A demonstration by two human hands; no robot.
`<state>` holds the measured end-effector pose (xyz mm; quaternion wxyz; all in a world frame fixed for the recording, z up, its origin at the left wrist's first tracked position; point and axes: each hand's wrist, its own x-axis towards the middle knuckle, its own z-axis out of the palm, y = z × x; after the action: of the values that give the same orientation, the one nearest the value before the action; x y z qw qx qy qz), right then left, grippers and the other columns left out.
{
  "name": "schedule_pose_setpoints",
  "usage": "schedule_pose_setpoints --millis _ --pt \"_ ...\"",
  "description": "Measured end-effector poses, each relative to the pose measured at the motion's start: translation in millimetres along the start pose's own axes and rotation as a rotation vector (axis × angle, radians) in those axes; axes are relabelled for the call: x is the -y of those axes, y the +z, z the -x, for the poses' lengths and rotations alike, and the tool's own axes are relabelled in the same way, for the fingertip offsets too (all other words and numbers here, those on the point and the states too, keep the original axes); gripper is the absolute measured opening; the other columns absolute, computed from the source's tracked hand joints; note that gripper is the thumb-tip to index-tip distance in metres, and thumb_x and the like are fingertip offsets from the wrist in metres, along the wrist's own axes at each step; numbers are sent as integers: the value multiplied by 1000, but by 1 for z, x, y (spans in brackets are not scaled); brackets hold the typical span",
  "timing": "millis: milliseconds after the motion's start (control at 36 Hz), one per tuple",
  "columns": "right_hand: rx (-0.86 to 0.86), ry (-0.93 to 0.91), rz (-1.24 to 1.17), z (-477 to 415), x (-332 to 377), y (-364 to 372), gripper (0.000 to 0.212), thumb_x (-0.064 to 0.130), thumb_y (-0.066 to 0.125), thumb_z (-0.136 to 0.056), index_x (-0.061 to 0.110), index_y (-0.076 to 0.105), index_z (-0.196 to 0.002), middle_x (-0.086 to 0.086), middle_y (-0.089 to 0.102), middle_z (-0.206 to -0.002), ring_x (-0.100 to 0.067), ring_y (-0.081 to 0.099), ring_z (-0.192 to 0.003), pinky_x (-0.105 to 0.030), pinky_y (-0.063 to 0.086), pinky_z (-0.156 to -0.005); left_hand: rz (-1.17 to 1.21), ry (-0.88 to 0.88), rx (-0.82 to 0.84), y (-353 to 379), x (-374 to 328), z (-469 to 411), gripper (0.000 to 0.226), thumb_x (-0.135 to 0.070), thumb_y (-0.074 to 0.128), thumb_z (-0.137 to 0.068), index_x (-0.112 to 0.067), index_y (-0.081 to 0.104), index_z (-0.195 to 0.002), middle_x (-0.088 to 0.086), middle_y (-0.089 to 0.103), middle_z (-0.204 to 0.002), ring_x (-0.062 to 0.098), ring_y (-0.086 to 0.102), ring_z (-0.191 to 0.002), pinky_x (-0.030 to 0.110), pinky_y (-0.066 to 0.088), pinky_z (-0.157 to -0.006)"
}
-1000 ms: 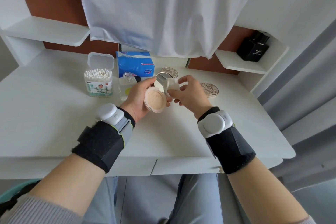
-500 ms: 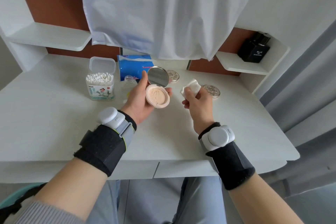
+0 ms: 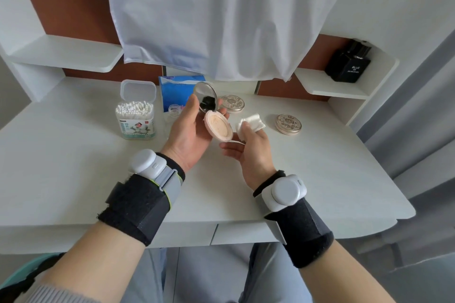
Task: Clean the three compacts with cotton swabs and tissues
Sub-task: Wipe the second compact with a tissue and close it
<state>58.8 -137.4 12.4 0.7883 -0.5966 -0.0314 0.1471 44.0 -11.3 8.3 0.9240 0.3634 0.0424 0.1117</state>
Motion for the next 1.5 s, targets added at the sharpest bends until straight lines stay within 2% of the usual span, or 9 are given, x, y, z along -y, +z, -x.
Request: schedule_pose_setpoints --millis 83,250,472,750,917,1139,1306,1444,1500 --pt "-37 63 -143 -5 2 -5 18 17 35 -102 7 46 -92 -14 57 -70 -20 61 -50 -26 52 -48 -38 79 49 1 0 1 59 -40 53 -85 -8 43 -134 12 56 -114 26 59 -106 39 51 -94" --pt "-78 72 -320 -12 2 -13 21 18 38 -102 -1 48 -107 -17 56 -73 -21 64 -53 -25 53 -51 -156 145 138 4 1 4 48 -24 39 -98 -10 34 -144 12 50 -123 33 47 -122 41 40 -105" --pt "-86 33 -321 -13 3 -16 23 19 37 -102 3 53 -97 -17 65 -81 -23 65 -59 -27 55 -53 -334 109 296 5 4 7 75 -45 76 -73 -29 42 -137 10 35 -152 26 49 -129 34 38 -109" --pt "-124 -23 -297 -14 0 -18 18 17 38 -103 9 53 -97 -15 60 -87 -20 63 -69 -25 54 -56 -470 140 370 5 6 9 70 -44 67 -78 -28 37 -140 -16 50 -139 14 44 -133 32 31 -113" --pt "-117 -45 -266 -14 1 -21 17 17 38 -103 10 53 -99 -7 63 -80 -13 67 -65 -25 55 -60 -625 129 397 5 9 11 66 -51 67 -81 -30 43 -138 -1 44 -147 17 42 -136 40 26 -116" --pt "-150 -87 -148 -14 -3 -22 25 11 47 -99 -6 56 -114 -19 67 -95 -21 69 -80 -30 56 -65 -929 187 499 6 14 12 44 -15 54 -94 -20 44 -137 0 48 -142 7 40 -135 22 30 -112" --pt "-186 -125 -61 -14 -2 -24 23 10 53 -94 -9 57 -106 -17 64 -84 -24 66 -75 -31 55 -63 -1064 229 514 4 18 11 43 -22 55 -90 -33 48 -131 -7 46 -141 3 31 -139 23 26 -115" --pt "-227 -106 -18 -17 -5 -25 26 14 57 -89 -7 56 -104 -21 66 -86 -29 67 -77 -37 58 -66 -1064 219 517 3 19 11 42 -12 57 -93 -25 49 -132 0 49 -141 7 43 -133 27 34 -112" --pt "-238 -91 18 -17 -6 -23 36 19 63 -82 -7 55 -105 -28 66 -95 -35 68 -84 -44 59 -71 -1049 204 514 4 19 12 38 -22 60 -92 -28 51 -128 -5 54 -135 5 50 -126 24 40 -106"
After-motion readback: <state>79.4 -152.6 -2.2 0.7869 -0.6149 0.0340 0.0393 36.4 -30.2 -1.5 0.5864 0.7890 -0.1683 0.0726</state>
